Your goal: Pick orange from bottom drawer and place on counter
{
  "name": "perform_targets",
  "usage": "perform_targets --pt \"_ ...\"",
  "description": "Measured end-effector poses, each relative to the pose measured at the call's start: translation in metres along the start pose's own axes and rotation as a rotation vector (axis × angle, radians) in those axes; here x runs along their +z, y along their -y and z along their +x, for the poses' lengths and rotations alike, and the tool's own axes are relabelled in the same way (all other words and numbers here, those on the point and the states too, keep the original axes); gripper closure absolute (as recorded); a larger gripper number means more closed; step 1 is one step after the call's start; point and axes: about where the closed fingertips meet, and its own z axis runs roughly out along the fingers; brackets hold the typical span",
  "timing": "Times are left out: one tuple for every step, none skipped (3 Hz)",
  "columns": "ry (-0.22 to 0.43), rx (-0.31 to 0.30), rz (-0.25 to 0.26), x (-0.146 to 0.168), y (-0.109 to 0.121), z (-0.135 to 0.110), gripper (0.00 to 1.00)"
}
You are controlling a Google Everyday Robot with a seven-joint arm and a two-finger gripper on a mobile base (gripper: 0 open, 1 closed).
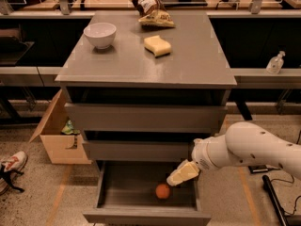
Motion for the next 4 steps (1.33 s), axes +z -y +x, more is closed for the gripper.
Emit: perform_targets --pt "0.004 0.012 0.001 0.006 0.000 0.004 0.00" --pt "0.008 0.038 0.022 0.030 0.004 0.018 0.00" --pt "0.039 0.086 0.052 0.081 0.018 0.046 0.00" --pt "0.079 0.123 0.076 0.112 0.029 0.061 0.00"
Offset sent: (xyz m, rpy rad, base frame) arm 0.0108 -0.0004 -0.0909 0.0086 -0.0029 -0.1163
